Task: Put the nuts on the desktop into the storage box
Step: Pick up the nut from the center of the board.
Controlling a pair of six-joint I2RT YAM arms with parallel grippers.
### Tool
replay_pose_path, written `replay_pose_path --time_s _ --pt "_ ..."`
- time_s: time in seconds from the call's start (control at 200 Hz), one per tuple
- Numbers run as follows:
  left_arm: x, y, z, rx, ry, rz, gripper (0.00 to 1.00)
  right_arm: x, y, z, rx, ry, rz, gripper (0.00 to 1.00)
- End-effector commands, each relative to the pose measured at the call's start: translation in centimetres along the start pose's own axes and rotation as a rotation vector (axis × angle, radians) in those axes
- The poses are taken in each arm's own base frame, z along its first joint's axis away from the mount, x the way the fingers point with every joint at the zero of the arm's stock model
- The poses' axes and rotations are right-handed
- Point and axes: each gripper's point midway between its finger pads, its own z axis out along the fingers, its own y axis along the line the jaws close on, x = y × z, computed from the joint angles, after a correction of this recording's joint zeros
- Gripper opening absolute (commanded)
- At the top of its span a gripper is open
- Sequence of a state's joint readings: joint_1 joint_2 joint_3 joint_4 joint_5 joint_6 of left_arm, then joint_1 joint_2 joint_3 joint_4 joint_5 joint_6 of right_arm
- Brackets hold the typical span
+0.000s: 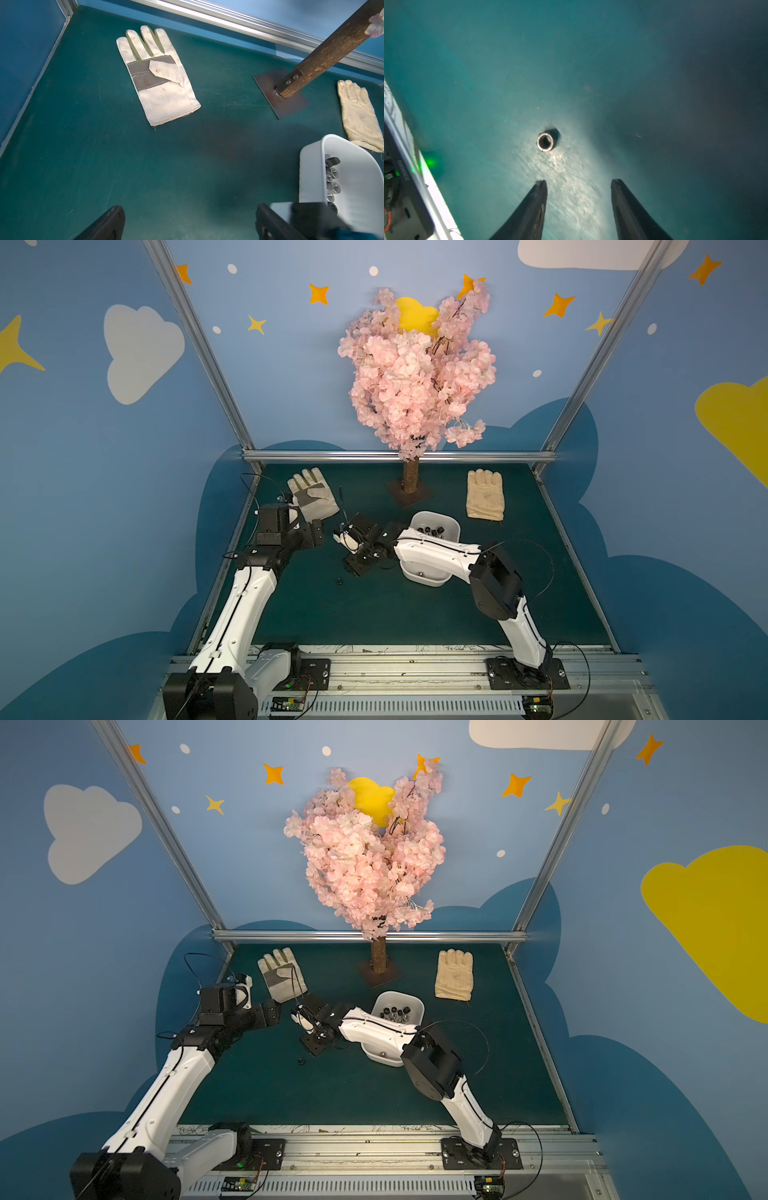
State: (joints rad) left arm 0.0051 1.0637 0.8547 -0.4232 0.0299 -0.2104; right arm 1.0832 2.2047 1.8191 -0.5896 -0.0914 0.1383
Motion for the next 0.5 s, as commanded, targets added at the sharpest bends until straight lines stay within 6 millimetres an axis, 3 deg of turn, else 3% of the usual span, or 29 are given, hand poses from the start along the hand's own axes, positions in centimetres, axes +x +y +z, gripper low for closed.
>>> replay_pose_path --time_s 0.0,0.14,0.496 --pt "-0.2 -0.1 -0.4 0.005 -0.022 -0.001 1.00 0.4 1.6 1.1 -0.033 0.039 -0.030 0.56" --pt "-0.3 -0.1 -0.5 0.004 -0.026 -0.001 1.00 1.2 2.4 2.9 -0.026 0.085 -0.061 0.57" --pt "-0.5 -0.1 -0.8 0.001 -0.039 0.003 1.00 2.3 3.2 5.1 -0.017 0.150 -0.110 0.56"
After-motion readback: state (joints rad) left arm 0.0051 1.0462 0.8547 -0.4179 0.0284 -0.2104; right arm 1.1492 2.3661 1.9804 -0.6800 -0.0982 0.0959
